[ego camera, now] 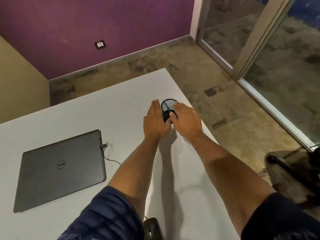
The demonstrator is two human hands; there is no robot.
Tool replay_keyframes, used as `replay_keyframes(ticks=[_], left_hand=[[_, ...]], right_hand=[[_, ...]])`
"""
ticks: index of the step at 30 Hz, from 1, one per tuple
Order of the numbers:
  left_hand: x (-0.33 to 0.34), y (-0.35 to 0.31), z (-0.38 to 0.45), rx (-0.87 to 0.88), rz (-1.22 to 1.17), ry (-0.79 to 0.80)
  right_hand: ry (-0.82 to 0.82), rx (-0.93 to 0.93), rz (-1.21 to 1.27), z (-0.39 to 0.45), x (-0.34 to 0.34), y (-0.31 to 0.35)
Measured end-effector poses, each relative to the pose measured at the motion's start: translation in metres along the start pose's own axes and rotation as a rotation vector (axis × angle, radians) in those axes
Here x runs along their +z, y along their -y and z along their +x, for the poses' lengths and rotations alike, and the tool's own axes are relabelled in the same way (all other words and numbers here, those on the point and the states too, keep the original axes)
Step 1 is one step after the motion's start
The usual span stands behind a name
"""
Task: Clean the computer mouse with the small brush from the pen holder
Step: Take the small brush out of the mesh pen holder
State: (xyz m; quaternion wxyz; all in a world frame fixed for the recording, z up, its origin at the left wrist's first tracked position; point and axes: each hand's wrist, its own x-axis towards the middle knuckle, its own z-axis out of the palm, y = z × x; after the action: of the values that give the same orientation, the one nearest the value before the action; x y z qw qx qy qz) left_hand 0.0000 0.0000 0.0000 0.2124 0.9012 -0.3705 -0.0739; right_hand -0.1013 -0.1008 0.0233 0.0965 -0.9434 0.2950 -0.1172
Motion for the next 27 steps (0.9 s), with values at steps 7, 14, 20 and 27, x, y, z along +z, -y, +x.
replay_keyframes(ticks=[7,14,20,27], left_hand=[[0.012,-0.005,0.020,-0.118,-0.088,0.077],[0.019,-0.009,0.031,-0.068,-0.081,0.066],[0.023,-0.007,0.030,-0.030,-0.075,-0.007],[0.030,-0.001,0.030,-0.008,-0.013,-0.012]], right_hand=[[0.169,-0.016,-0.028,0.029,0.034,-0.004],[0.309,-0.018,-0.025,0.054,0.041,-0.005],[0.413,-0.044,0.001,0.062,0.048,-0.005],[0.337,0.002,0.071,0.059,0.054,-0.006]])
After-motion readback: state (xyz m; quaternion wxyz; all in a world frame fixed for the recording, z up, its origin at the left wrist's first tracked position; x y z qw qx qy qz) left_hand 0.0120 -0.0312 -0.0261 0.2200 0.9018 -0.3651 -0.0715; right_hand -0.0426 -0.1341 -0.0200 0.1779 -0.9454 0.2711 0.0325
